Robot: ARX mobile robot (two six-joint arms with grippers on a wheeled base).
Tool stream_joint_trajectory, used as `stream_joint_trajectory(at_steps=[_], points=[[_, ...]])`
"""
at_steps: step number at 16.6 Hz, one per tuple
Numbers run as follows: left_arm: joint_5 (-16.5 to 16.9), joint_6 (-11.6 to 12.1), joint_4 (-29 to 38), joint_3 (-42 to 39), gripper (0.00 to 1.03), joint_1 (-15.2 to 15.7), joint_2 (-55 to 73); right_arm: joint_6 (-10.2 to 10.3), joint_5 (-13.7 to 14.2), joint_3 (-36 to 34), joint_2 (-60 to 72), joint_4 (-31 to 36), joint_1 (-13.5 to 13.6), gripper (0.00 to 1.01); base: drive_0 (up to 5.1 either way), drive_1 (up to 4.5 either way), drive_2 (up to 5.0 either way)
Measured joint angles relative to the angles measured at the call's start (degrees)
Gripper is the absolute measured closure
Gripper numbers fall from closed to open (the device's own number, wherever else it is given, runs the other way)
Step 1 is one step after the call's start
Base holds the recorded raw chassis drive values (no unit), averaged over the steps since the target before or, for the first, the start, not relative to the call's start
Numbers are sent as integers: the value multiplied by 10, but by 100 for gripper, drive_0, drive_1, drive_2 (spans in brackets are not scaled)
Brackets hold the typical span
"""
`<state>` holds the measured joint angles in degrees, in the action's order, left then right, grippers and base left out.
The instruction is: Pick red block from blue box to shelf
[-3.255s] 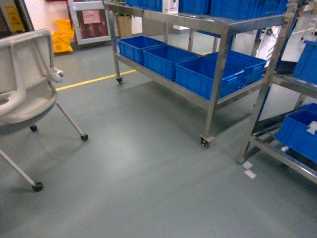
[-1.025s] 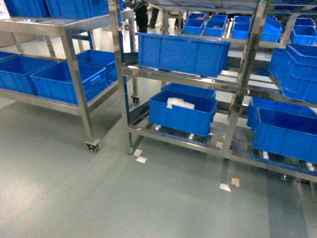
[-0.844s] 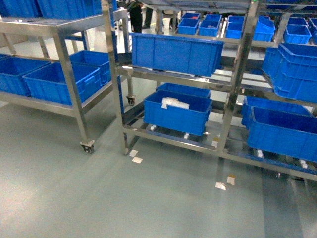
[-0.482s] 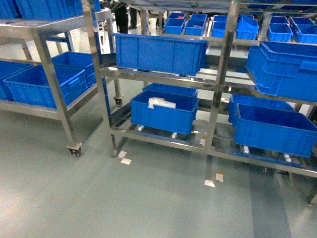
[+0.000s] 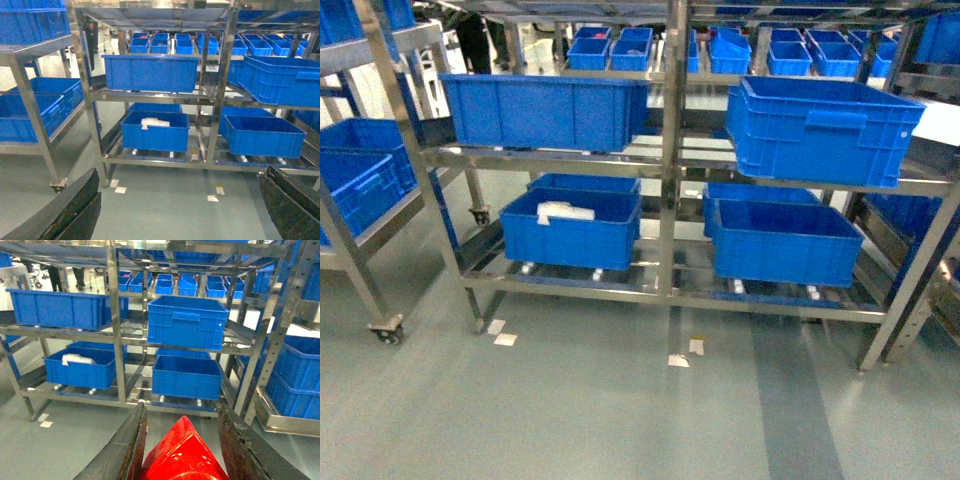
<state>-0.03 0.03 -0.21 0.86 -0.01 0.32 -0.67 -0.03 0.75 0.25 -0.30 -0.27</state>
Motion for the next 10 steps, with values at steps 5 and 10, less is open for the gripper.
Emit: stream_joint_trajectory(at_steps=[5, 10], points=[[0, 0, 0, 0, 5, 0, 0, 0, 0, 0, 0, 0, 0, 64, -136, -136, -136], [1, 0, -1, 0, 5, -1, 0, 0, 0, 0, 0, 1, -1, 64, -81, -81, -81]])
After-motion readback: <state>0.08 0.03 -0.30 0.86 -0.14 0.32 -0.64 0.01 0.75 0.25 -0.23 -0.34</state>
